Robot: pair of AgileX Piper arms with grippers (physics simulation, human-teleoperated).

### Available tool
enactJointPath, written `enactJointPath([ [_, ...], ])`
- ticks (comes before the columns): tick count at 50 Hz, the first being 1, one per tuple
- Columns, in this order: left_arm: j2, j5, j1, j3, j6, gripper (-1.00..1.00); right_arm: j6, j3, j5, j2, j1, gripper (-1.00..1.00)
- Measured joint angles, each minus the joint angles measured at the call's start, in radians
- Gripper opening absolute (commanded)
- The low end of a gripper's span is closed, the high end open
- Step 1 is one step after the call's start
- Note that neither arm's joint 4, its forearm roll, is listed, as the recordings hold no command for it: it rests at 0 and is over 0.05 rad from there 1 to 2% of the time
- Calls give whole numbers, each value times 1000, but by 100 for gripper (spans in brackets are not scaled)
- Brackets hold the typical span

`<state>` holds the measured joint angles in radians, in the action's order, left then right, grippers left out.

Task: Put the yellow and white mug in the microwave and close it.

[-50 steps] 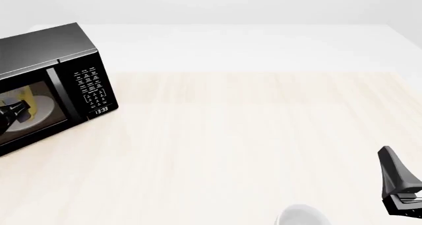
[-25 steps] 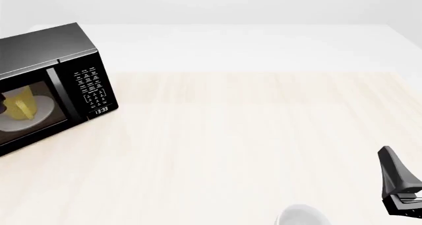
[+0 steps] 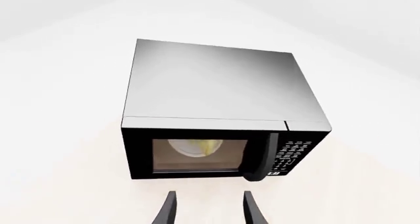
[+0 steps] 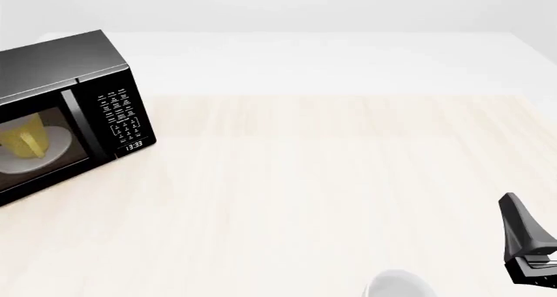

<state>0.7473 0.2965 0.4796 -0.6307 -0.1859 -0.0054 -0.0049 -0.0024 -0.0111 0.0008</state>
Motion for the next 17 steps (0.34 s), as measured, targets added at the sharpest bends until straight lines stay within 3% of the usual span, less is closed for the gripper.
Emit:
enactJointPath([
  [17, -178, 191, 11, -82, -18, 100, 0, 0, 0, 0, 0, 100],
])
